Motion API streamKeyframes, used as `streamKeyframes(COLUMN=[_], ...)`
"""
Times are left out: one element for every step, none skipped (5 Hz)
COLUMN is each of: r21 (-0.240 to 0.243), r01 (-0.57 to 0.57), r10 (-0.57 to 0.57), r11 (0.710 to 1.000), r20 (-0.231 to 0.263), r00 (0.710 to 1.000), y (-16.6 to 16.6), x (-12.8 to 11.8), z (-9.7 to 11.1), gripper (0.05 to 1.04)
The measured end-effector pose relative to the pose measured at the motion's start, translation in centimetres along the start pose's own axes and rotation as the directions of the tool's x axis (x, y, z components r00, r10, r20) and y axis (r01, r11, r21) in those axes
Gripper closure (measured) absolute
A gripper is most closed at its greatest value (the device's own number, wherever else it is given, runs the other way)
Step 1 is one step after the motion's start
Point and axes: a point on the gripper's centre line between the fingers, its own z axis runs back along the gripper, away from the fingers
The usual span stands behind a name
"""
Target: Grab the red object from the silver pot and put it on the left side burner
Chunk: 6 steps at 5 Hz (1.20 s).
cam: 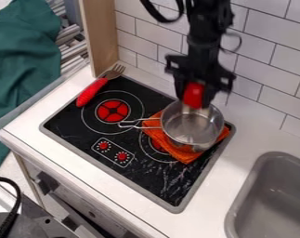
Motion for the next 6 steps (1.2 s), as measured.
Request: streamKeyframes(r21=[0.012,0.028,0.051,0.085,0.114,0.146], r01=[-0.08,-0.135,-0.16,-0.16,-0.159,-0.175], r10=[0.08,0.136,0.163,0.167,0.171,0.192], r11=[0.997,0.99,0.986,0.983,0.981,0.974], r20=[0.0,-0.055,-0.069,-0.089,-0.101,-0.107], r00=[0.997,0.989,0.984,0.982,0.98,0.976], y=[3.6,6.9,9.2,11.0,12.7,15.1], x=[0.8,1.1,1.8,2.3,1.8,1.1], z=[0.6,-1.8,-3.1,-4.1,-4.4,-4.4], gripper=[0.537,0.537,0.537,0.537,0.537,0.537])
